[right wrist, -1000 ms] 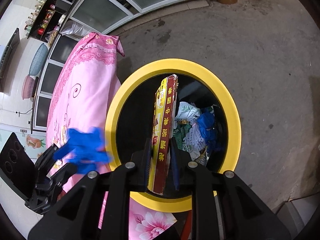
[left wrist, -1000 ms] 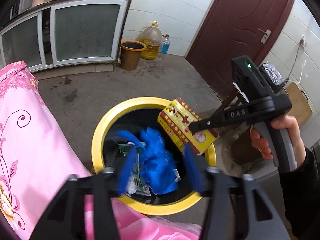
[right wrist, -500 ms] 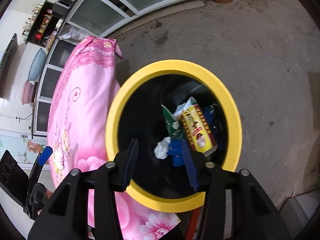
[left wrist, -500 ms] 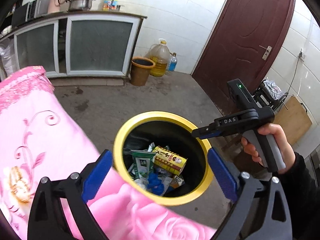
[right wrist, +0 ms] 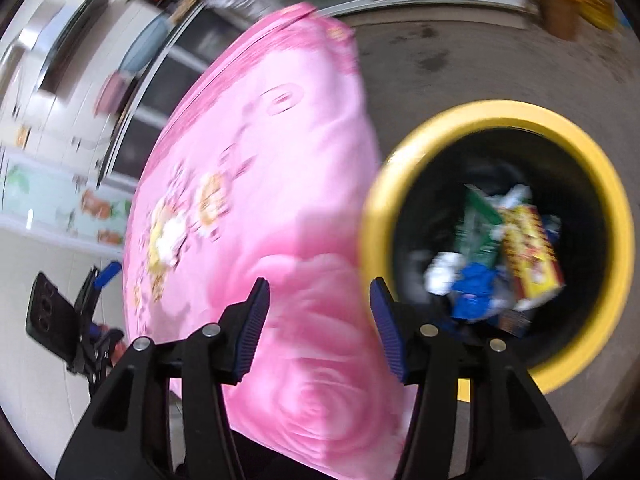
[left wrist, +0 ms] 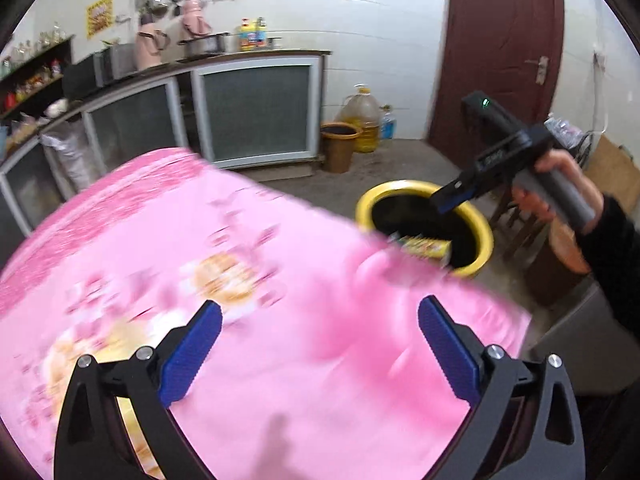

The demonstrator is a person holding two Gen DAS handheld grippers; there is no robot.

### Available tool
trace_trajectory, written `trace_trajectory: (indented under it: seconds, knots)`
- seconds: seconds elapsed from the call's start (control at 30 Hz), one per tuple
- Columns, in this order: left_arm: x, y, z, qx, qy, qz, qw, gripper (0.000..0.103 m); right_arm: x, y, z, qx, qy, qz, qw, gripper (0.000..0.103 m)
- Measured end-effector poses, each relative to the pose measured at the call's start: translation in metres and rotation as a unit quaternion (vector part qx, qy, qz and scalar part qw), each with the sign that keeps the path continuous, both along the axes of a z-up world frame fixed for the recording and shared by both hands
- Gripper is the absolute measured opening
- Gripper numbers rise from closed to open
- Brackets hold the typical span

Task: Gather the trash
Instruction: 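Swing both tools back toward the table, then grasp the yellow glove with the left tool while the right tool grasps the white tissue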

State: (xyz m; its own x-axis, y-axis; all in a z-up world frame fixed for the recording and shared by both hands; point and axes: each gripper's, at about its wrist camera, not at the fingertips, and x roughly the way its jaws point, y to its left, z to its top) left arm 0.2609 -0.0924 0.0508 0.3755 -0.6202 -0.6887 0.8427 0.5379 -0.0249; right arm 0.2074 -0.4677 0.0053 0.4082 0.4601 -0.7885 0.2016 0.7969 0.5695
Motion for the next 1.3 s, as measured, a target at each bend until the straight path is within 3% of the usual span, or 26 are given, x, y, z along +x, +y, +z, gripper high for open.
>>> trace_trajectory:
  seconds: [0.1,0.27,0.43,0.7,0.87,1.07,1.3]
  knots:
    - [0.012,0.049,-0.003,0.015,-0.015,0.043,0.9989,0.095,0.023,0.043,0.001,-0.001,-0.003,0.048,0.999,0.05]
    - [0.041,0.104,-0.013,0.026,-0.019,0.105,0.9939,0.095,0.059,0.106,-0.006,0.05,0.014,0.091,0.995,0.05]
    - [0.065,0.131,-0.026,0.044,-0.016,0.121,0.9916,0.095,0.095,0.16,-0.014,0.076,0.03,0.119,0.99,0.05]
    - [0.086,0.123,-0.043,0.086,-0.012,0.063,0.9942,0.095,0.153,0.221,-0.014,0.087,0.05,0.141,0.985,0.044]
    - [0.101,0.109,-0.055,0.103,-0.006,0.045,0.9936,0.095,0.173,0.236,-0.02,0.085,0.065,0.136,0.985,0.043]
    - [0.111,0.102,-0.067,0.112,0.008,0.028,0.9933,0.095,0.191,0.246,-0.033,0.043,0.09,0.135,0.986,0.041]
    - [0.128,0.102,-0.078,0.111,0.031,0.034,0.9927,0.095,0.207,0.251,-0.041,0.03,0.101,0.141,0.984,0.041]
